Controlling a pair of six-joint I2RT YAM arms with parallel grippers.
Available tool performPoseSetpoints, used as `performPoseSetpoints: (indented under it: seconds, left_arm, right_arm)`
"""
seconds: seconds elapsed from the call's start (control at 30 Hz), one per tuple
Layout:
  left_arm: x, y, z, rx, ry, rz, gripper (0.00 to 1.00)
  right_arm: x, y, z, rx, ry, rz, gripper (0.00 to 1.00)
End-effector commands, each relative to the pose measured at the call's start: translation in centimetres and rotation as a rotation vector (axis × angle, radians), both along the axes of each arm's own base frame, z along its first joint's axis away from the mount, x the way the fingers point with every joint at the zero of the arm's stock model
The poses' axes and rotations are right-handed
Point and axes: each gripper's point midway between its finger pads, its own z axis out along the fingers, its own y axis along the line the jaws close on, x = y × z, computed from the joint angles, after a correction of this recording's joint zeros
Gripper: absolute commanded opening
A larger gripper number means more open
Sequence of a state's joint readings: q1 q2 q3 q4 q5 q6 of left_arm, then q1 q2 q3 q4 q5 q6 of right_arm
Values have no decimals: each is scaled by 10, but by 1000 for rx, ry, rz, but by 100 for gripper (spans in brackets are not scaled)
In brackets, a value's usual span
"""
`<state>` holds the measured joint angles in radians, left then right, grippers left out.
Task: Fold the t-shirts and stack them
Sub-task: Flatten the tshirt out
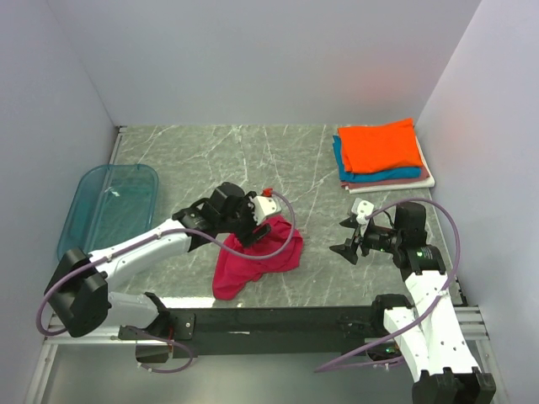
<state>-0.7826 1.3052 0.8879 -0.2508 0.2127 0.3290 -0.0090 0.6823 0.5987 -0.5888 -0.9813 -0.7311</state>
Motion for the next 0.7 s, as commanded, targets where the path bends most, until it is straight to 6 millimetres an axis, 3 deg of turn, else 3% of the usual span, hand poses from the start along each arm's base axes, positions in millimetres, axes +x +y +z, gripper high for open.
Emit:
performPoseSetpoints:
  seconds: [0.0, 0.17, 0.3, 0.43, 0.67]
  left_arm:
    - [9, 8, 17, -37, -52, 97, 71]
    - [-4, 28, 21, -101, -19, 214, 75]
    - [-13, 41, 4, -73, -25, 209, 77]
    - [-8, 45, -6, -14, -46, 197, 76]
    - [9, 43, -15, 60, 0, 192, 66]
  right_arm:
    - [-2, 3, 4, 5, -32, 24, 80]
    - [-3, 4, 4, 11, -29, 35, 80]
    - [-4, 5, 3, 13, -22, 38, 80]
    - [-4, 5, 3, 15, -21, 40, 80]
    - [-4, 5, 1, 13, -7, 42, 80]
